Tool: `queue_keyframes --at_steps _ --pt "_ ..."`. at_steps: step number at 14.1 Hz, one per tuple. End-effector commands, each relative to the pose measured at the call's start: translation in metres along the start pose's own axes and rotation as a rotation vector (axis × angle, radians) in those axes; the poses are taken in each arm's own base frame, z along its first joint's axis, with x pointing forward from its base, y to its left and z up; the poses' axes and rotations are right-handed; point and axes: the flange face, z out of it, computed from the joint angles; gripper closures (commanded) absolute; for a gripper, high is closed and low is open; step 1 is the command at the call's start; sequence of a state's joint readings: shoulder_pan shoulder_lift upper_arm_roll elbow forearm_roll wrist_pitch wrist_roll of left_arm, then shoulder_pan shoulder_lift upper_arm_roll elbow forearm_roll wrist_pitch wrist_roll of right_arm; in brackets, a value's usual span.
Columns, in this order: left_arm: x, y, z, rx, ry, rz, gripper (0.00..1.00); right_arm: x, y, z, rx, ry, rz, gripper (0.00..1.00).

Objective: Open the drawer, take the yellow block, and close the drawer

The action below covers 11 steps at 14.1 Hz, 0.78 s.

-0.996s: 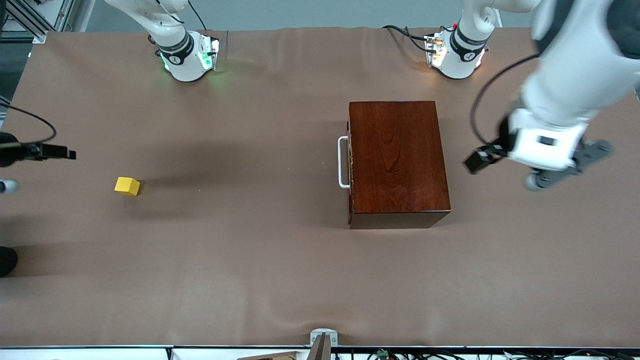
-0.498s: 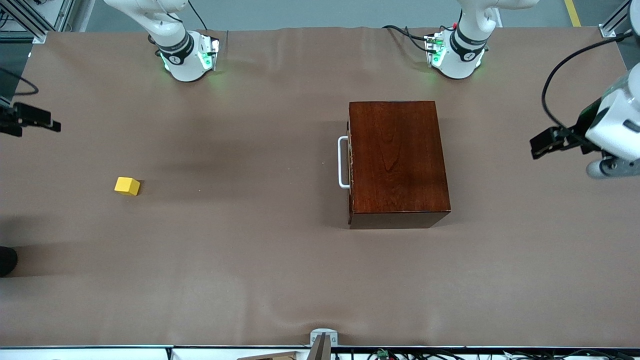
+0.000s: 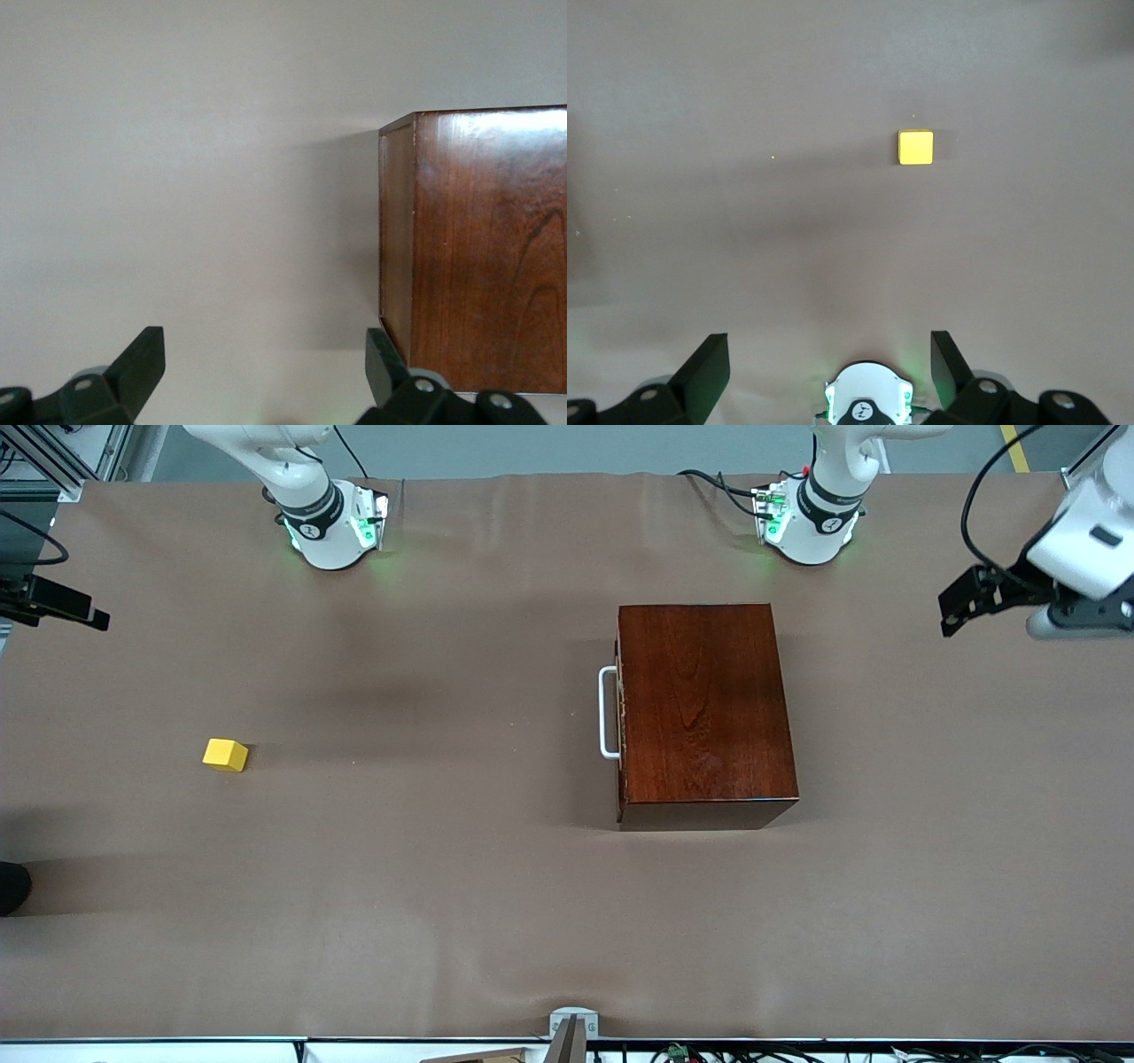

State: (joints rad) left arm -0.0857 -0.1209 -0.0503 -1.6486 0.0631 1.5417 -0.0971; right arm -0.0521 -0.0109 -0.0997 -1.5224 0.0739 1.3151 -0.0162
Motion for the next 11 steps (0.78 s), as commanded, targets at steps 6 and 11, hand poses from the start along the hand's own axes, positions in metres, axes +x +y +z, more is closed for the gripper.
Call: queue_keyframes --at_steps 6,11 --pt "-0.0051 -0.0026 -0.0212 -0.038 0.008 0.008 0.0 -0.0147 -0.0043 -0.0004 -0.005 0.008 0.025 0.0" --pt "-0.006 -0.0028 -0.0252 -0.046 0.013 0.005 0.0 -0.013 -0.0051 -0.0013 -0.005 0.019 0.022 0.0"
